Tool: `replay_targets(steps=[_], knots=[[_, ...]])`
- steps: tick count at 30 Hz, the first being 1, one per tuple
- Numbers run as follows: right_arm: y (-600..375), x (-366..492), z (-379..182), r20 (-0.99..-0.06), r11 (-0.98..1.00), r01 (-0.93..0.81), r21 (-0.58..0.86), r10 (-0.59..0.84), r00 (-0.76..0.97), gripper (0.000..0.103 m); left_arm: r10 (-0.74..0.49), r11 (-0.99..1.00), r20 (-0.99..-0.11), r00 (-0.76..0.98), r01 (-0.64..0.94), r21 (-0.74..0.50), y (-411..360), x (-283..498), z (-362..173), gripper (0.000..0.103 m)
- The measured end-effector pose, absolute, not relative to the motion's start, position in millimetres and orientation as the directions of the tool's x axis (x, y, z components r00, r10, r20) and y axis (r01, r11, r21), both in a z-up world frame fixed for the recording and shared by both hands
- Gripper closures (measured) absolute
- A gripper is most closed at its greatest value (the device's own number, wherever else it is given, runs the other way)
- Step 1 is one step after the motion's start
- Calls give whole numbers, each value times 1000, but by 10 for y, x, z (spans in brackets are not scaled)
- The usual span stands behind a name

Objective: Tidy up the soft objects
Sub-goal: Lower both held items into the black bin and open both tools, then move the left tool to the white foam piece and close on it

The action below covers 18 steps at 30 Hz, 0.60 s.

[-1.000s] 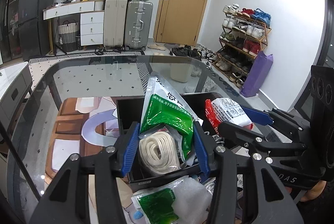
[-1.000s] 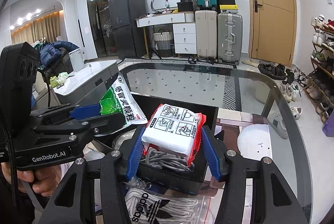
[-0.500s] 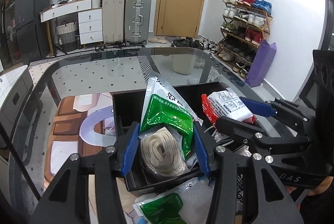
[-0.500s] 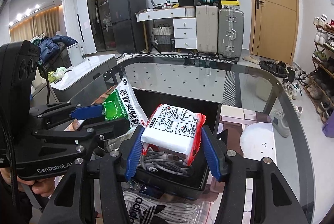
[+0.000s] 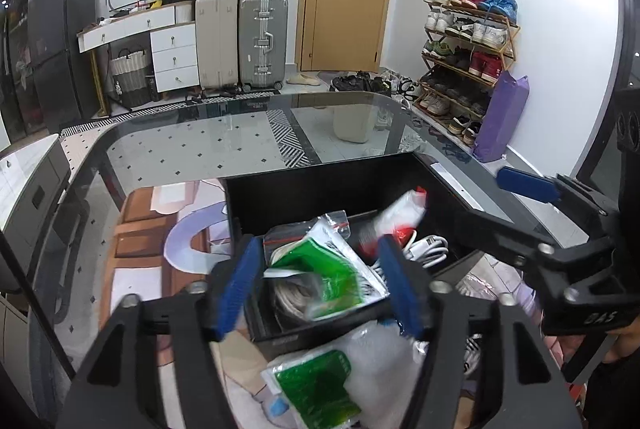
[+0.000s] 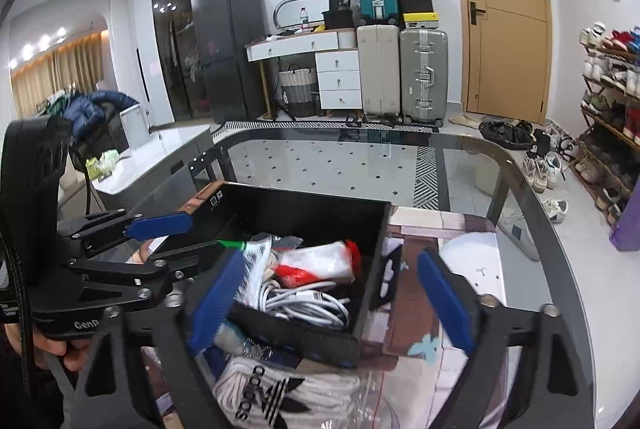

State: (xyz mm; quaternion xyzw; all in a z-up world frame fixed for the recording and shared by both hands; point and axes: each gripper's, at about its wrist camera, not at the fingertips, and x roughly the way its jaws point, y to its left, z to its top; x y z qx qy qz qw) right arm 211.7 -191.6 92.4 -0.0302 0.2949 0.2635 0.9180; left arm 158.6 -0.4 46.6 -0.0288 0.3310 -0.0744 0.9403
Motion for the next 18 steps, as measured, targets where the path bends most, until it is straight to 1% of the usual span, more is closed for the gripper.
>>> replay_targets(steps=[2,3,4,5,7,18], knots=[[-1974,2066,950,-551,865,-491,106,462,695,3,-151,988,-612,776,108,-107,26,1516,498,24],[-2006,2036,955,-557,866,-488,112,461,691,1,-146,989,-610,779,101,-108,41,1502,504,14],[-2032,2006,946,-562,866,-487,112,459,688,1,-138,990,-605,784,89,-111,64,1460,517,10],[-2046,1972,942,-567,868,-485,107,454,688,1,-137,990,-602,787,85,-115,83,1433,523,8],[-2063,1889,917,-577,871,-482,91,441,688,1,-142,988,-598,789,78,-131,110,1362,525,0],[-2093,1512,758,-588,856,-503,119,469,659,1,-107,990,-595,796,27,-141,176,1023,394,0]])
